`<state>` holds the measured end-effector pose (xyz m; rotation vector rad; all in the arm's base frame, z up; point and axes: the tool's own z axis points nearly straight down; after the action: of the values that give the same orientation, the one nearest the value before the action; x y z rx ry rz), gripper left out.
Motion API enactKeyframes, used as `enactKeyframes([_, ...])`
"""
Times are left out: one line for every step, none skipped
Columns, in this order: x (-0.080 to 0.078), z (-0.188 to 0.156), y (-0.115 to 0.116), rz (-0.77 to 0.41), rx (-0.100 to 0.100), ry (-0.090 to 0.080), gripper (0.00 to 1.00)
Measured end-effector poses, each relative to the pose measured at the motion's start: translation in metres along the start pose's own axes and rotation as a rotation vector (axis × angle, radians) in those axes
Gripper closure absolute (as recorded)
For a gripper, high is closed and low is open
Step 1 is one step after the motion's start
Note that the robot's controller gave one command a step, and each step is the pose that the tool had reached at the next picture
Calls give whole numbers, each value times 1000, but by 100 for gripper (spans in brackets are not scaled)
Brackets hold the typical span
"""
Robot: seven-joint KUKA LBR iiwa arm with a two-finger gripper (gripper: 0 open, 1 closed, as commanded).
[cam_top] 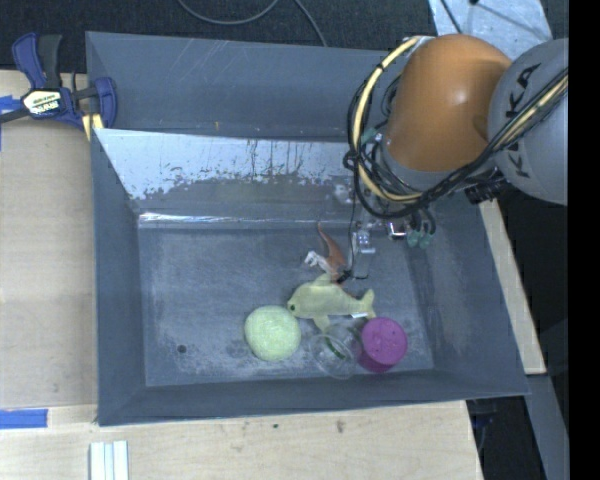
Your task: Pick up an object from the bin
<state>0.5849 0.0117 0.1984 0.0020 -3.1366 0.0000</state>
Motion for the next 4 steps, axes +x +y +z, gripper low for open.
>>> enactKeyframes([-2,-5,0,0,0,-9,0])
enactKeyframes([18,71,-8,68,-1,-12,0])
enactKeyframes([41,78,-10,133,0,-4,0])
enactKeyframes([43,80,-22,186,-1,-8,0])
